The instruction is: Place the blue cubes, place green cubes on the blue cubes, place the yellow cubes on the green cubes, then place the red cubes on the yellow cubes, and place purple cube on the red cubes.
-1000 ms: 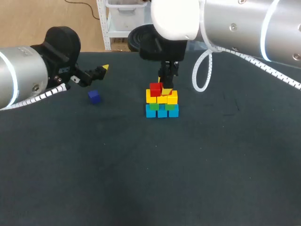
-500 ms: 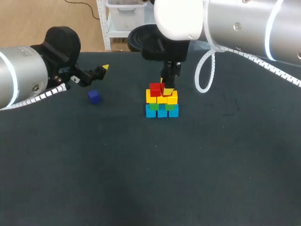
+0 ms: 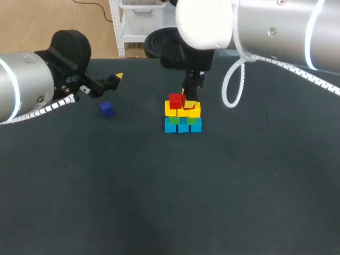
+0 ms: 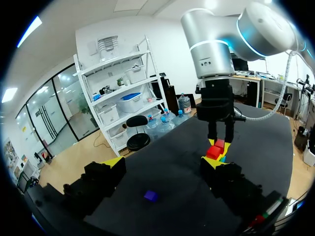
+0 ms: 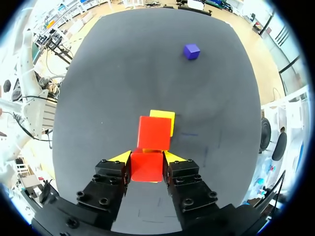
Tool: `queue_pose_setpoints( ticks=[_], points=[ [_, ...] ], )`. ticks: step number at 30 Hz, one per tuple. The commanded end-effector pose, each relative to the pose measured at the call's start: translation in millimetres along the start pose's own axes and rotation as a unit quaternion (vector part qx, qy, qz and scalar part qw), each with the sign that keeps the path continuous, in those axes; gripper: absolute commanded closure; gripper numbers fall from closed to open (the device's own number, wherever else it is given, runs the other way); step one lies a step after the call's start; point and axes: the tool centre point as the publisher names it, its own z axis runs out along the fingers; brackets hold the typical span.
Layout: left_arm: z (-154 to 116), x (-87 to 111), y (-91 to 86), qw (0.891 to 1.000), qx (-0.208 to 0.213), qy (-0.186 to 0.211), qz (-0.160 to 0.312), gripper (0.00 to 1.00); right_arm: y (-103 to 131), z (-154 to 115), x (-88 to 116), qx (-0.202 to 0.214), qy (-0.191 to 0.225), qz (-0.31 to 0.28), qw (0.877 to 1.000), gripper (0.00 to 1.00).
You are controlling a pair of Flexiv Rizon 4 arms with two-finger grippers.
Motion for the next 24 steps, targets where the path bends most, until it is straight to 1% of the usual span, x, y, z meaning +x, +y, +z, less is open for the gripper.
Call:
queue_pose_setpoints(
  ticks=[1,7,11,13,19,24],
  points=[
    [2,0.4,-1.2,1.000,-0.003,-0.002,0.000,0.00,8,2,1,0.009,-0.004,0.003,1.000,0.72],
    [2,0.4,-1.2,1.000,-0.003,-0.002,0.000,0.00,12,0,4,0.012,-0.010,0.016,1.000,0.75],
    [2,0.4,-1.2,1.000,-0.003,-0.002,0.000,0.00,14,-3,5,0.012,-0.015,0.020,1.000,0.79],
    [2,0.4,-1.2,1.000,-0.003,-0.002,0.000,0.00,16,-5,6,0.014,-0.020,0.023,0.999,0.80],
    [2,0.4,-1.2,1.000,-0.003,-0.002,0.000,0.00,17,-9,5,0.018,-0.023,0.027,0.999,0.89],
    [2,0.4,-1.2,1.000,-0.003,-0.002,0.000,0.00,14,-6,5,0.016,-0.023,0.030,0.999,0.89]
  ],
)
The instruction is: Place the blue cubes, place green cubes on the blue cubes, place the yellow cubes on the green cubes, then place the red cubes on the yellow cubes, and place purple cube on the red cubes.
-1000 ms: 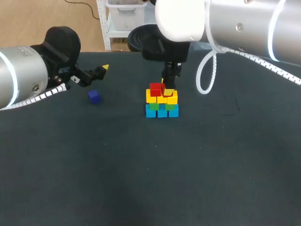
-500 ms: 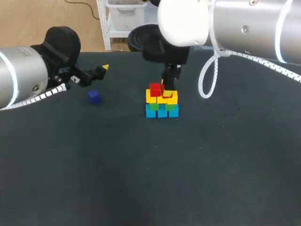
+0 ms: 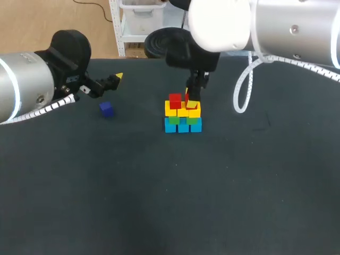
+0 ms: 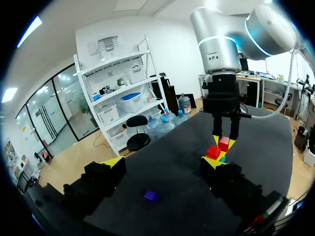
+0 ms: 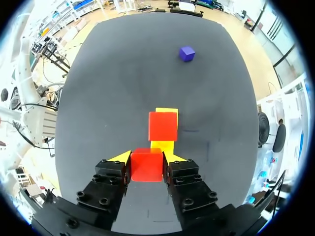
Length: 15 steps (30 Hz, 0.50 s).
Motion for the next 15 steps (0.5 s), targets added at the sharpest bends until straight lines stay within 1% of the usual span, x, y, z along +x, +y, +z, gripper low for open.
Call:
queue_pose_setpoints(
  ticks=[1,6,15],
  points=[
    [1.6,0.4,-1.2,1.000,-0.003,-0.002,0.000,0.00,0.8,2.8,0.6,0.003,-0.001,0.001,1.000,0.89],
    [1.6,0.4,-1.2,1.000,-0.003,-0.002,0.000,0.00,-3.0,2.2,-0.4,0.006,-0.001,-0.001,1.000,0.86],
    [1.6,0.4,-1.2,1.000,-0.003,-0.002,0.000,0.00,-8.5,1.6,-3.5,0.009,0.003,-0.004,1.000,0.85]
  ],
)
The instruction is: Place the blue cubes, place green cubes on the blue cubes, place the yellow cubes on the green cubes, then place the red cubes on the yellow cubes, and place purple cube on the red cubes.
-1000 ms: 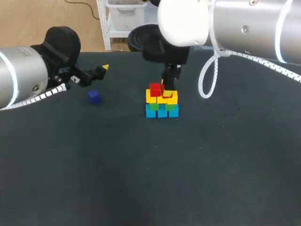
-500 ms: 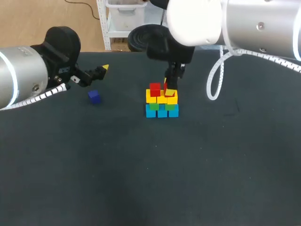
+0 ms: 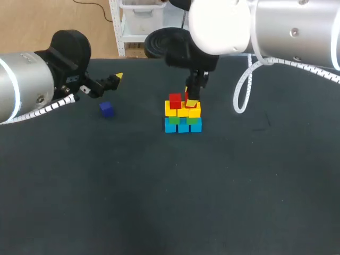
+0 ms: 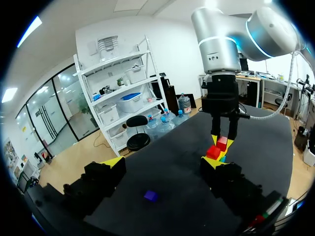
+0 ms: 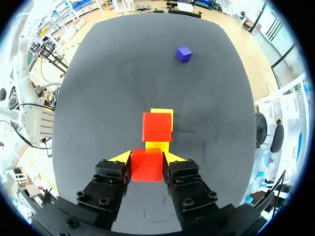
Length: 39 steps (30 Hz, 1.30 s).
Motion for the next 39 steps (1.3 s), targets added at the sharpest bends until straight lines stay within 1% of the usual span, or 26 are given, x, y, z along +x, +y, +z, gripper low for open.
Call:
queue_pose_setpoints(
  ticks=[1,11,14,15,16,17,19,27,31,35,39],
  points=[
    [2,0.4,-1.2,1.000,-0.003,-0.002,0.000,0.00,-2,2,-2,-0.003,0.004,-0.001,1.000,0.85],
    [2,0.4,-1.2,1.000,-0.003,-0.002,0.000,0.00,-4,5,-1,-0.007,0.008,-0.001,1.000,0.82],
    [2,0.4,-1.2,1.000,-0.003,-0.002,0.000,0.00,-4,5,-1,-0.006,0.009,-0.001,1.000,0.78],
    [2,0.4,-1.2,1.000,-0.003,-0.002,0.000,0.00,-4,5,-1,-0.006,0.009,-0.002,1.000,0.75],
    [2,0.4,-1.2,1.000,-0.003,-0.002,0.000,0.00,-4,6,-1,-0.007,0.009,-0.003,1.000,0.68],
    [2,0.4,-1.2,1.000,-0.003,-0.002,0.000,0.00,-4,6,-1,-0.007,0.010,-0.004,1.000,0.55],
    [2,0.4,-1.2,1.000,-0.003,-0.002,0.000,0.00,-4,7,-2,-0.008,0.012,-0.004,1.000,0.00],
    [2,0.4,-1.2,1.000,-0.003,-0.002,0.000,0.00,-4,5,-1,-0.002,0.010,0.000,1.000,0.00],
    [2,0.4,-1.2,1.000,-0.003,-0.002,0.000,0.00,-5,3,-10,0.006,0.000,-0.018,1.000,0.00],
    [2,0.4,-1.2,1.000,-0.003,-0.002,0.000,0.00,-8,5,-19,0.006,0.002,-0.031,0.999,0.00],
    [2,0.4,-1.2,1.000,-0.003,-0.002,0.000,0.00,-11,6,-24,0.004,0.002,-0.038,0.999,0.00]
  ],
)
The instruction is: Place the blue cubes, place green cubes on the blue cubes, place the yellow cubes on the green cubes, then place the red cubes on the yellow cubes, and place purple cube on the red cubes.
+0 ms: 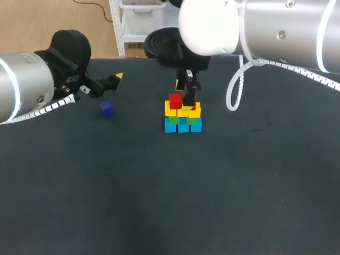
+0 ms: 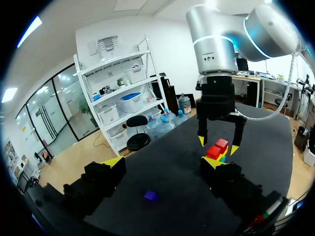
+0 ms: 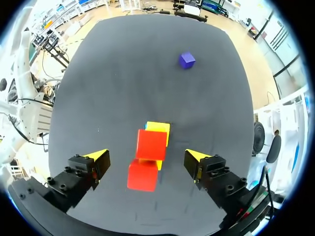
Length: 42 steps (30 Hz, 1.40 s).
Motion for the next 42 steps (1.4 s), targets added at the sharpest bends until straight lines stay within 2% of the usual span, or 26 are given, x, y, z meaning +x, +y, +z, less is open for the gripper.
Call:
queue_pose_setpoints(
  ticks=[1,6,10,12,13,22,28,34,42],
  points=[
    [1.6,0.4,-1.2,1.000,-0.003,-0.002,0.000,0.00,-4.2,1.6,-5.1,-0.002,0.002,-0.003,1.000,0.00],
    [1.6,0.4,-1.2,1.000,-0.003,-0.002,0.000,0.00,-7.3,2.6,-8.4,-0.007,0.005,-0.008,1.000,0.00],
    [1.6,0.4,-1.2,1.000,-0.003,-0.002,0.000,0.00,-8.5,3.6,-9.4,-0.011,0.004,-0.009,1.000,0.16],
    [1.6,0.4,-1.2,1.000,-0.003,-0.002,0.000,0.00,-8.7,3.8,-10.0,-0.012,0.003,-0.012,1.000,0.52],
    [1.6,0.4,-1.2,1.000,-0.003,-0.002,0.000,0.00,-8.3,4.1,-10.5,-0.014,0.001,-0.012,1.000,0.57],
    [1.6,0.4,-1.2,1.000,-0.003,-0.002,0.000,0.00,-7.0,4.7,-8.2,-0.018,-0.002,-0.009,1.000,0.58],
    [1.6,0.4,-1.2,1.000,-0.003,-0.002,0.000,0.00,-6.9,5.2,-7.2,-0.020,-0.002,-0.008,1.000,0.68],
    [1.6,0.4,-1.2,1.000,-0.003,-0.002,0.000,0.00,-6.6,4.7,-6.8,-0.022,-0.004,-0.009,1.000,0.69],
    [1.6,0.4,-1.2,1.000,-0.003,-0.002,0.000,0.00,-2.7,3.4,-5.2,-0.022,-0.005,-0.006,1.000,0.82]
  ],
)
